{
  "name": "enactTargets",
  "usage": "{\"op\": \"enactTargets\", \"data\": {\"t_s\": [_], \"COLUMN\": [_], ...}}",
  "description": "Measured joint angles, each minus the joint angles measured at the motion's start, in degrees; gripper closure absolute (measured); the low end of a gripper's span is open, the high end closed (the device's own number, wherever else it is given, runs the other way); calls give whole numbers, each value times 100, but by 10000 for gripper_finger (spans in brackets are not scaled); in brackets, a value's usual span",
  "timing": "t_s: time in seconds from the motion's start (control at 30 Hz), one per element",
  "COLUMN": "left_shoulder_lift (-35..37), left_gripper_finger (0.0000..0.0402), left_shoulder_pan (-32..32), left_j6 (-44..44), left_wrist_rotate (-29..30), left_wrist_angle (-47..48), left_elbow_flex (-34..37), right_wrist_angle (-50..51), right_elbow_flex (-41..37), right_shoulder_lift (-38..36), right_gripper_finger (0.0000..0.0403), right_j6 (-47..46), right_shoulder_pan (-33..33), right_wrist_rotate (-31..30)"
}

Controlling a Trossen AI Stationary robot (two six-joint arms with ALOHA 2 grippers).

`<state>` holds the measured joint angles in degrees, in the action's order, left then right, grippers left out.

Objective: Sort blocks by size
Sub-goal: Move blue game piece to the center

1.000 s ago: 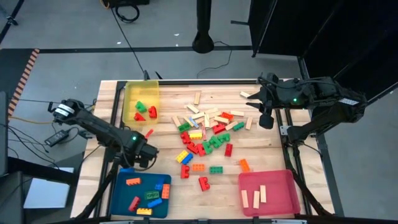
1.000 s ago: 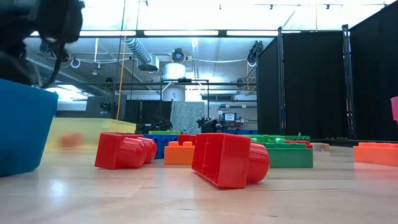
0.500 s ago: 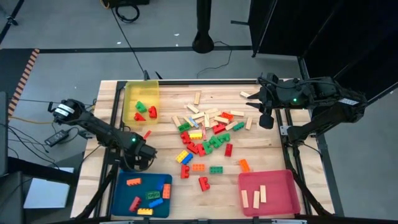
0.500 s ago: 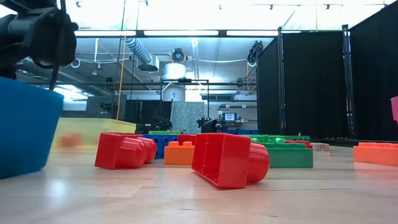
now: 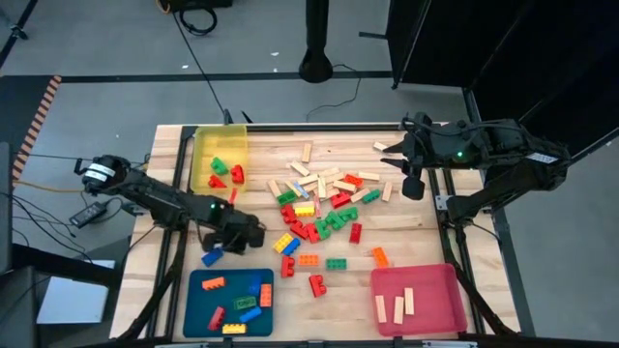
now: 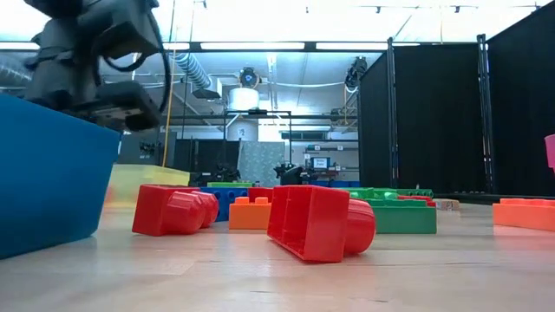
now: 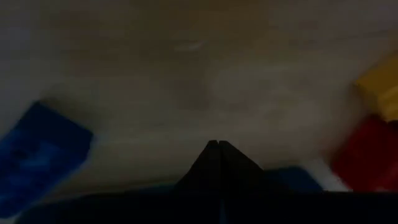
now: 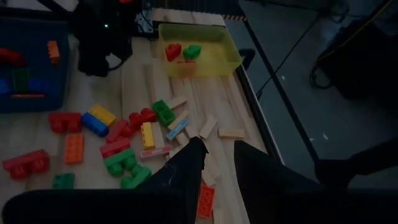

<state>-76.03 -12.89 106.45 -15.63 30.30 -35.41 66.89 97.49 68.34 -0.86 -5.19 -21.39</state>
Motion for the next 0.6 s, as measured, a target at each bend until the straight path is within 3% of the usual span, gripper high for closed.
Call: {"op": "enactTargets", "data": {"t_s": [0.2,0.33,0.47,0.6], "left_shoulder_lift": [0,0,0,-7], "left_gripper_finger": [401,401,401,401], "left_shoulder_pan": [56,20,-126,-275], "left_j6": [-191,-428,-429,-199], "left_wrist_rotate": [298,-61,-459,-775], "left_wrist_angle": [2500,3788,3940,3424], "left_elbow_flex": [-709,-847,-716,-634], "right_wrist_angle": [-85,-88,-85,-82], "right_elbow_flex": [0,0,0,0], "right_shoulder_lift": [0,0,0,0], "right_gripper_finger": [294,294,294,294], "right_j6": [0,-2,-46,-46], "right_shoulder_pan": [0,0,0,0], "right_wrist_rotate": [-1,0,0,0]}}
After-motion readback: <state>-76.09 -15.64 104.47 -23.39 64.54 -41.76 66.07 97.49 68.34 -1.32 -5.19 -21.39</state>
